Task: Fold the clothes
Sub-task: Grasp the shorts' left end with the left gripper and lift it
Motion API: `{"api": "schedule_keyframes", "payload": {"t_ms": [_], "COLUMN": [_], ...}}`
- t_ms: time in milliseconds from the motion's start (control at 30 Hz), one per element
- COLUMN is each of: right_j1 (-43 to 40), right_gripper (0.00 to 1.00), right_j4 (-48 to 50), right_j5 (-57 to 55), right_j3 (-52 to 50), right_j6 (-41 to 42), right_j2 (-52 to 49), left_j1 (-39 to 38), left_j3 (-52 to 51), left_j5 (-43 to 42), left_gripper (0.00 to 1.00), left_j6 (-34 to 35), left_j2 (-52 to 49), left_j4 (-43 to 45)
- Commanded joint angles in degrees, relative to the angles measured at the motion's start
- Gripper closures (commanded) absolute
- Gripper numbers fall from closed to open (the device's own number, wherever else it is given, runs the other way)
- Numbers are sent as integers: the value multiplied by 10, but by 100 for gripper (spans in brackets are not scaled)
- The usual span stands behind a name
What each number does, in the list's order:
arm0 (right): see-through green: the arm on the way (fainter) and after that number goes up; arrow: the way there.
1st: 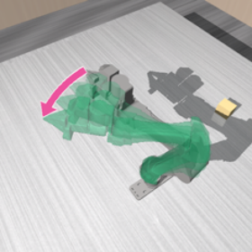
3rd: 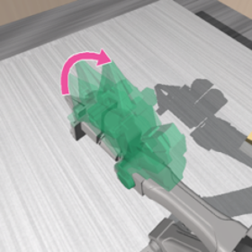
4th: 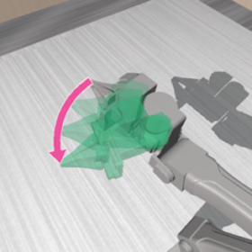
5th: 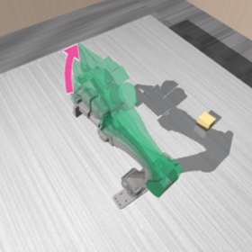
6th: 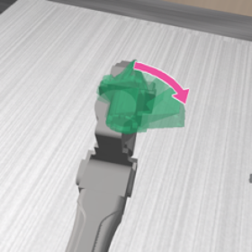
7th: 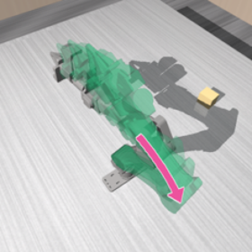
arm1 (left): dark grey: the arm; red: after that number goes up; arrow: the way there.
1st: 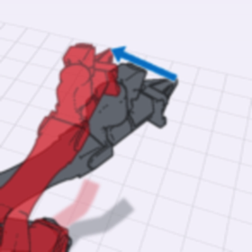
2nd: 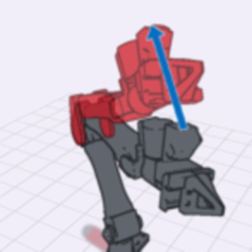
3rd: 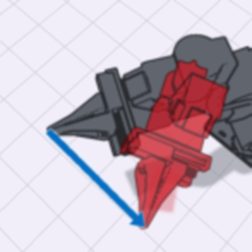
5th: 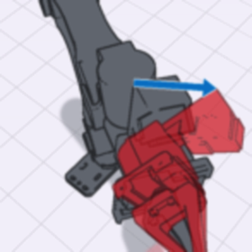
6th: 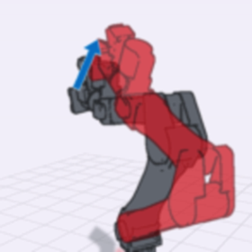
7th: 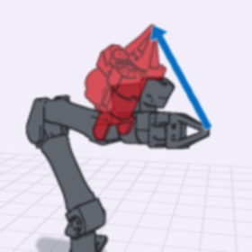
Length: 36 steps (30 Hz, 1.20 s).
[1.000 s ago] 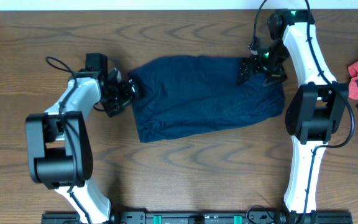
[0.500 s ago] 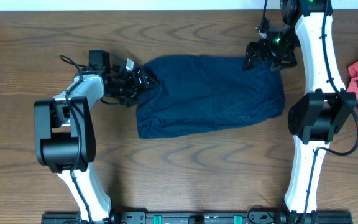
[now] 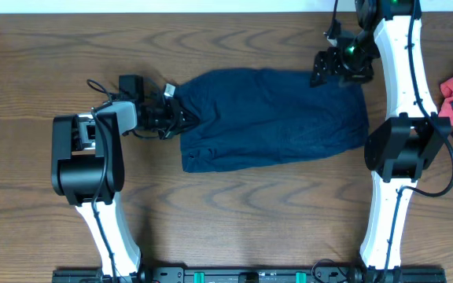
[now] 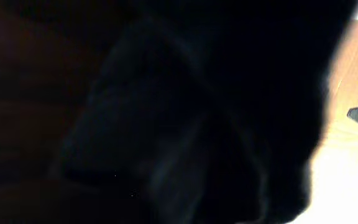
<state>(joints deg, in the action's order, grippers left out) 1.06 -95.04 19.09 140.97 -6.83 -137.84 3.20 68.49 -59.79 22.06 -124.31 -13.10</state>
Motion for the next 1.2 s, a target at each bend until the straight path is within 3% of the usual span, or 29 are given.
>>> {"api": "schedule_keyframes", "payload": {"t_ms": [0, 33, 67, 733, 933, 1167], "right_j1": [-7, -7, -7, -5, -5, 5], "right_gripper": [67, 89, 99, 99, 99, 99], "right_j4": [16, 26, 35, 224, 261, 287], "right_j5": [2, 2, 2, 2, -8, -6], "right_j3": [-33, -46, -58, -282, -323, -357], "right_j6": [6, 9, 16, 85, 96, 96], "right_j2": [10, 9, 9, 8, 8, 8], "left_j1": [21, 27, 32, 47, 42, -7], "left_j3": [-10, -10, -10, -10, -10, -10], "left_j5": [17, 17, 17, 12, 0, 5], "left_gripper": [94, 94, 94, 94, 94, 94], "left_j6": [12, 12, 12, 21, 41, 110], "left_j2": [4, 10, 16, 92, 173, 283], "left_j4": [-5, -7, -10, -65, -65, -43]}}
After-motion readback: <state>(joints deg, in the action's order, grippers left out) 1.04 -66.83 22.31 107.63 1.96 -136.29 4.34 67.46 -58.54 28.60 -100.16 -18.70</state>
